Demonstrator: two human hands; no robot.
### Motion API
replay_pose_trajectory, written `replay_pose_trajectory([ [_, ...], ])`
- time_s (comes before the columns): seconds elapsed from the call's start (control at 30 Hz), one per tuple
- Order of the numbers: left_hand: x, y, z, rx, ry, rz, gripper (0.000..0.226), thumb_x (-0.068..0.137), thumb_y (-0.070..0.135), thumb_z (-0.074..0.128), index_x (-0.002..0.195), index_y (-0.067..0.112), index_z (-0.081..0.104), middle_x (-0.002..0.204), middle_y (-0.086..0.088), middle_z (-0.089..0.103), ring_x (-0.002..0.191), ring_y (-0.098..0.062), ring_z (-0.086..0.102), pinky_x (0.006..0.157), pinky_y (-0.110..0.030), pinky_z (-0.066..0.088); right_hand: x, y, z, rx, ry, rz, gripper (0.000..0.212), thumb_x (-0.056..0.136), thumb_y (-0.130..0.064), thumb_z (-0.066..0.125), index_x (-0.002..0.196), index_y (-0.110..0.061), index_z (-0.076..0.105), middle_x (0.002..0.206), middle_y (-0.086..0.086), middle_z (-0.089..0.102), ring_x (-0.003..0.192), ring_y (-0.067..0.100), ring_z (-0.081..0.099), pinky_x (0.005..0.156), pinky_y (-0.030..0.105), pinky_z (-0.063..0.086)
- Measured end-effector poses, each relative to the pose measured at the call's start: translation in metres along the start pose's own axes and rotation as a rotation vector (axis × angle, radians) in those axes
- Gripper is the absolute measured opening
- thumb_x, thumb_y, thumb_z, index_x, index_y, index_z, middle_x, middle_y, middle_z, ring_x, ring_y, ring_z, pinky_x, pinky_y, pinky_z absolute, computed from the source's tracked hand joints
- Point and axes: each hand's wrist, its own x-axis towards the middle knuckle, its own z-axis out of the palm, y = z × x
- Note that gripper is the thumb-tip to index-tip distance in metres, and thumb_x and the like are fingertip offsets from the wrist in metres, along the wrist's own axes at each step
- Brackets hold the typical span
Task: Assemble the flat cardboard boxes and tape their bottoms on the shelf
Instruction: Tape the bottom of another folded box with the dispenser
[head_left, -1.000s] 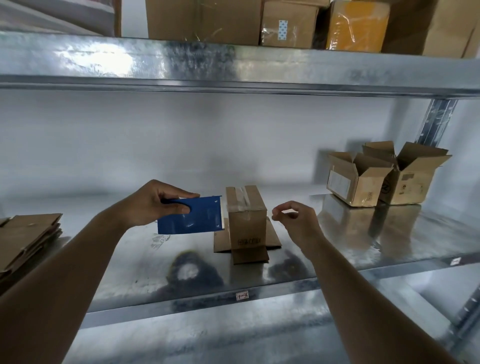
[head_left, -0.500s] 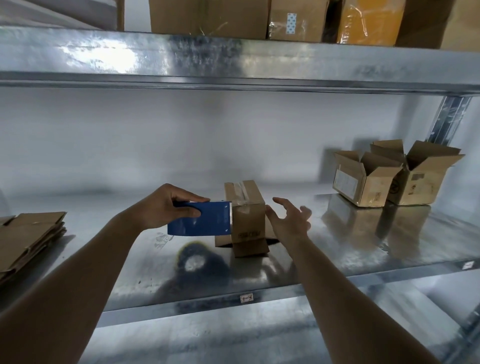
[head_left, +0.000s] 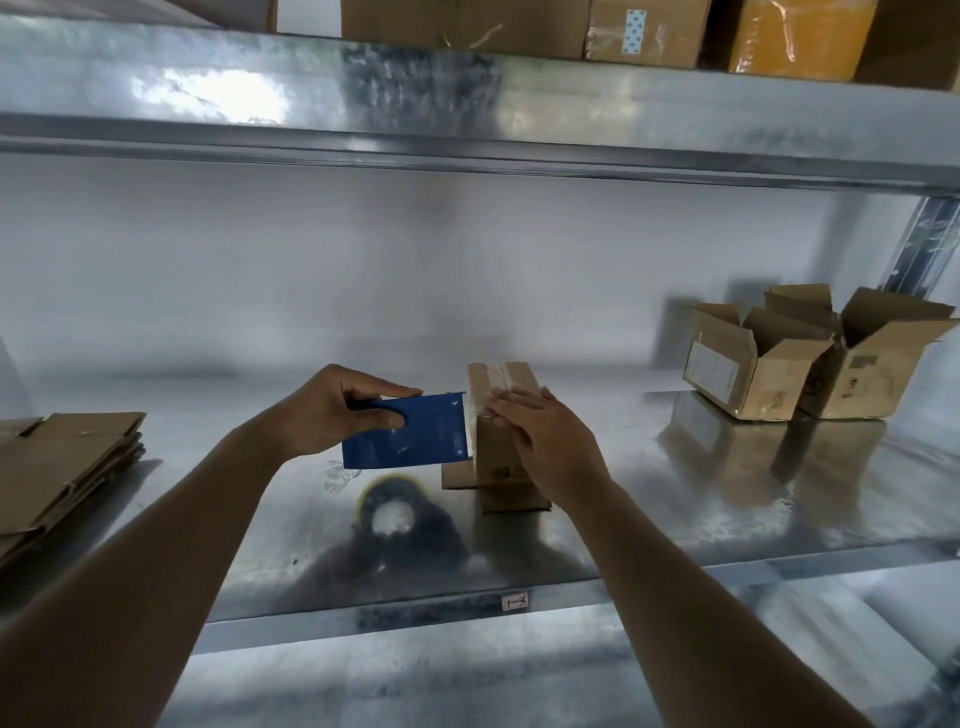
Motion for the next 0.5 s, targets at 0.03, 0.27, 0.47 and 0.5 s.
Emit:
replay_pose_trajectory([
  [0.03, -0.001, -0.002, 0.0, -0.017, 0.009, 0.015, 0.036, 0.091, 0.006, 0.074, 0.121, 0.025, 0.075, 0.109, 0.008, 0.079, 0.101, -0.009, 0.074, 0.079, -0.023, 0.06, -0.003, 0.003, 0.002, 0.008, 0.027, -0.001, 0.04, 0.108, -0.032, 0.048, 0.147, -0.029, 0.056, 0.152, -0.01, 0.054, 0.147, 0.007, 0.041, 0.127, 0.028, 0.017],
  [0.27, 0.0, -0.01, -0.01, 0.0, 0.015, 0.007, 0.036, 0.093, 0.008, 0.073, 0.123, 0.028, 0.074, 0.113, 0.007, 0.078, 0.106, -0.015, 0.074, 0.088, -0.033, 0.062, 0.0, 0.007, 0.008, 0.003, 0.074, -0.017, 0.036, 0.107, -0.027, 0.054, 0.141, -0.026, 0.064, 0.146, -0.007, 0.06, 0.142, 0.009, 0.049, 0.128, 0.029, 0.008],
  [0.47, 0.004, -0.005, -0.012, 0.045, -0.01, -0.007, 0.036, 0.093, 0.014, 0.073, 0.124, 0.032, 0.073, 0.107, 0.009, 0.079, 0.1, -0.013, 0.075, 0.082, -0.031, 0.062, 0.002, -0.003, 0.008, 0.017, 0.096, 0.072, 0.043, 0.103, -0.055, 0.052, 0.135, -0.03, 0.068, 0.142, -0.01, 0.063, 0.14, 0.007, 0.051, 0.13, 0.034, 0.0],
  [0.5, 0.004, -0.007, -0.011, 0.051, -0.002, -0.011, 0.035, 0.093, 0.013, 0.073, 0.122, 0.032, 0.073, 0.106, 0.01, 0.079, 0.099, -0.013, 0.076, 0.081, -0.028, 0.062, 0.003, -0.006, 0.007, 0.012, 0.094, 0.097, 0.047, 0.101, -0.06, 0.051, 0.134, -0.031, 0.069, 0.141, -0.009, 0.063, 0.14, 0.007, 0.052, 0.13, 0.036, -0.001],
])
